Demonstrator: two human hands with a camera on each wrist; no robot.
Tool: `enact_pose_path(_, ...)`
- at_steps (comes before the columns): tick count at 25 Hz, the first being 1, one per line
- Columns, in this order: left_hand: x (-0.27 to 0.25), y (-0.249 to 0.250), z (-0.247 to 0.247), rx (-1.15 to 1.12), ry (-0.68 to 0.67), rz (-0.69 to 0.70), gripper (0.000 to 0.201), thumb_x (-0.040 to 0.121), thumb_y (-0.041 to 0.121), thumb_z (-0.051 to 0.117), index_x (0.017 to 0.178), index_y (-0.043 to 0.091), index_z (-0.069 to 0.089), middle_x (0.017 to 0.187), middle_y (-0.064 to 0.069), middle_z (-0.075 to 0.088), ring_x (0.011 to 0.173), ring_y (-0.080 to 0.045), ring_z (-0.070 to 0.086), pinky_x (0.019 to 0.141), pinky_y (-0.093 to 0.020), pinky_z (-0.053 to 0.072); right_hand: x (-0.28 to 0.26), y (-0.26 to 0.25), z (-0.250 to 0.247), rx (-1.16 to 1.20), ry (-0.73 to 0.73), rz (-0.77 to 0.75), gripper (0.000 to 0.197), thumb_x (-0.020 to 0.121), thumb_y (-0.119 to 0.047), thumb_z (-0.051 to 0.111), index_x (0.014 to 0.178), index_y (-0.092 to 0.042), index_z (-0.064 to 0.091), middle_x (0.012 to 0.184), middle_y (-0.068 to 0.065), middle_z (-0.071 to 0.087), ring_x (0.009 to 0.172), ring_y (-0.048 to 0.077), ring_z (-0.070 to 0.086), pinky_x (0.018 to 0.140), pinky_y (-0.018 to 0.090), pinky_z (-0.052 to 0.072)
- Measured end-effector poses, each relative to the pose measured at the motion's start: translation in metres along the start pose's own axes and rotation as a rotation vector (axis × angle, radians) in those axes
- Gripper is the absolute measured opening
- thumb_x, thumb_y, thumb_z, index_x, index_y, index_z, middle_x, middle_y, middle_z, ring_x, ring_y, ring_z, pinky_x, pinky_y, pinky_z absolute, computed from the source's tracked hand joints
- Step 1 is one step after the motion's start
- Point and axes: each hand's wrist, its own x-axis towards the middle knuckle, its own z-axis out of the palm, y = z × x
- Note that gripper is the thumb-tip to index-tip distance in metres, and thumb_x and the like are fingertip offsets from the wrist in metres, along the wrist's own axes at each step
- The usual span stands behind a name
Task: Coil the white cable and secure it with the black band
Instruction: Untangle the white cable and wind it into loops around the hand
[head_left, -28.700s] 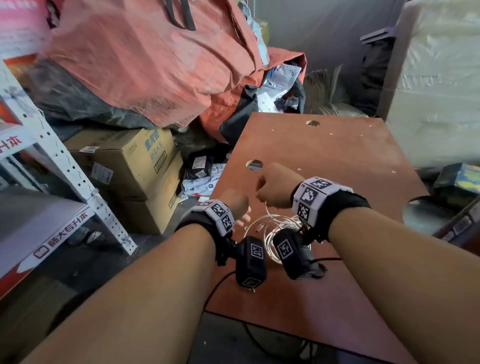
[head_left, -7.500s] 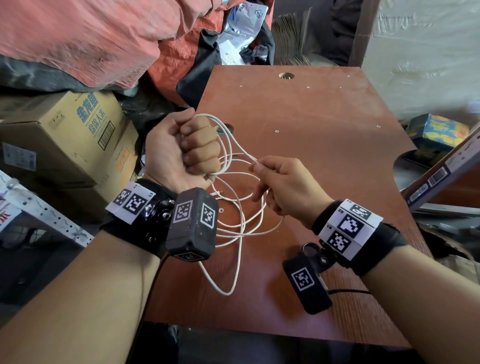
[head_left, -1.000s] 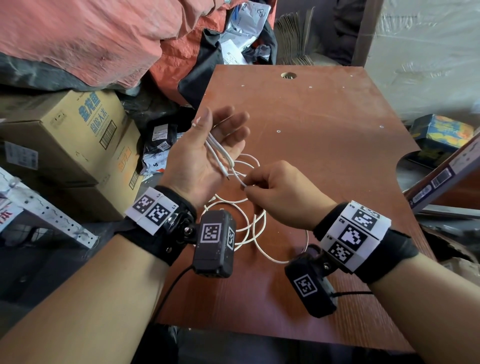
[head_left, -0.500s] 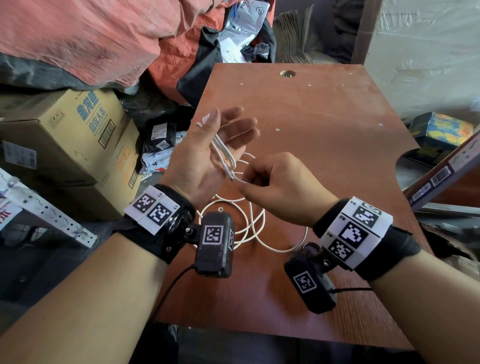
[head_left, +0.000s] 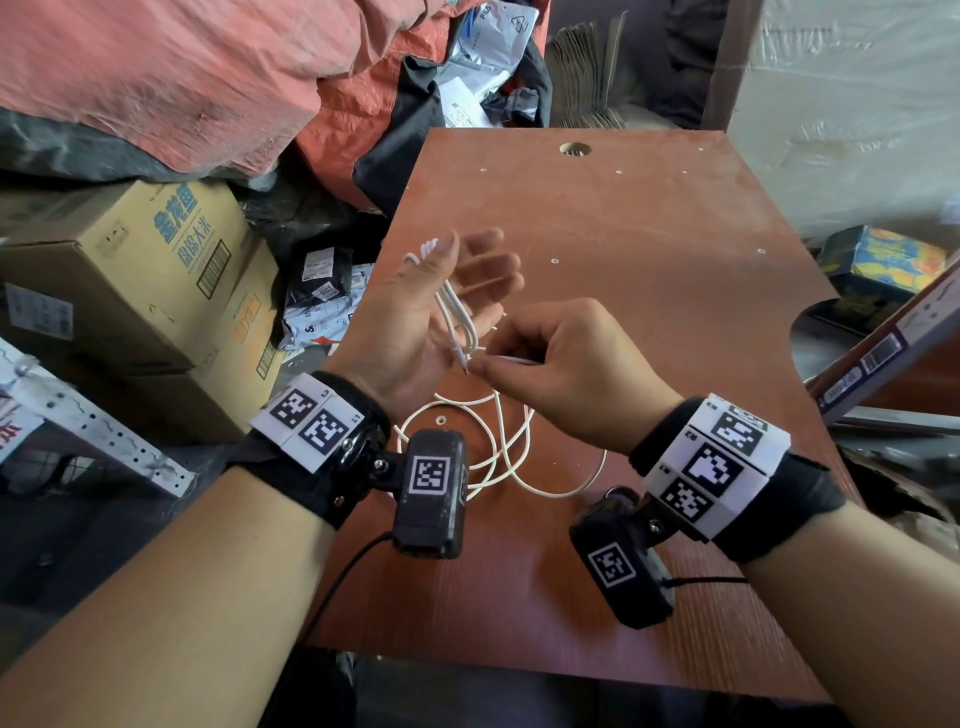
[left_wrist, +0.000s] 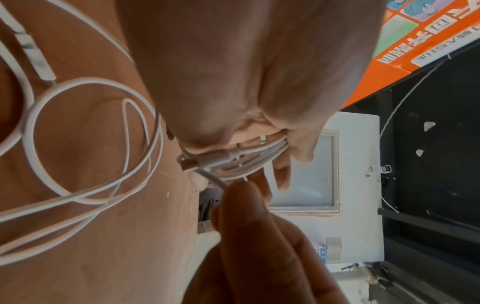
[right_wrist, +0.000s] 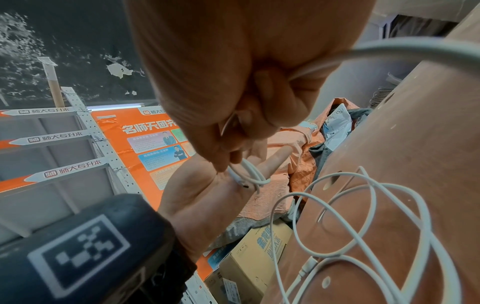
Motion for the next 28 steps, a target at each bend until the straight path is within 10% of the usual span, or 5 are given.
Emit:
enact_pose_path(6,-0.002,0.001,0.002,0.181,0.013,-0.045,0.042,0.104,0.033,0.039,0.125,0.002,0.058,0.103,-0.014,0.066,0.092,-0.025,0.064,0.077,-0.038,0.056,0.000,0.000,-0.001,0.027,0.037,0.001,0.024,0.081,-0.027,0.078,0.064,-0.015,0.066,0.055,-0.004,0.060,0.050,0.006,0.050,0.051,0.030,0.044)
enact_pose_path(10,-0.003,-0.003,-0.001,0.326,-0.001,-0.035,0.044,0.104,0.037,0.042,0.126,0.003,0.059,0.102,-0.017,0.065,0.096,-0.039,0.059,0.084,-0.054,0.046,0.002,0.000,-0.001,0.086,0.001,0.007,0.019,0.074,-0.031,0.068,0.064,-0.015,0.069,0.068,0.007,0.071,0.087,0.025,0.073,0.063,0.044,0.056)
enact_pose_path(15,0.000,-0.009,-0.002,0.434,-0.016,-0.042,0.048,0.102,0.040,0.046,0.119,-0.002,0.061,0.096,-0.034,0.062,0.073,-0.035,0.064,0.062,-0.041,0.053,0.003,0.000,-0.004,0.079,0.038,0.000,0.007,0.075,-0.010,0.075,0.074,-0.013,0.068,0.066,0.000,0.070,0.060,0.011,0.065,0.059,0.034,0.055)
enact_pose_path(20,0.002,-0.009,-0.004,0.440,-0.023,-0.089,0.037,0.102,0.039,0.047,0.093,0.006,0.061,0.059,-0.002,0.052,0.042,-0.012,0.041,0.043,-0.020,0.027,0.006,0.006,-0.002,0.091,0.138,0.045,0.022,0.071,-0.026,0.082,0.077,-0.016,0.064,0.070,0.000,0.072,0.066,0.020,0.069,0.064,0.044,0.056)
enact_pose_path(28,0.000,0.008,-0.007,0.414,0.008,-0.188,0.048,0.103,0.036,0.040,0.081,0.003,0.067,0.051,0.000,0.037,0.035,-0.008,0.021,0.041,-0.021,0.007,0.006,0.002,-0.014,0.057,0.270,0.037,0.006,0.082,-0.015,0.073,0.082,-0.017,0.067,0.069,-0.008,0.062,0.057,0.003,0.051,0.055,0.020,0.045)
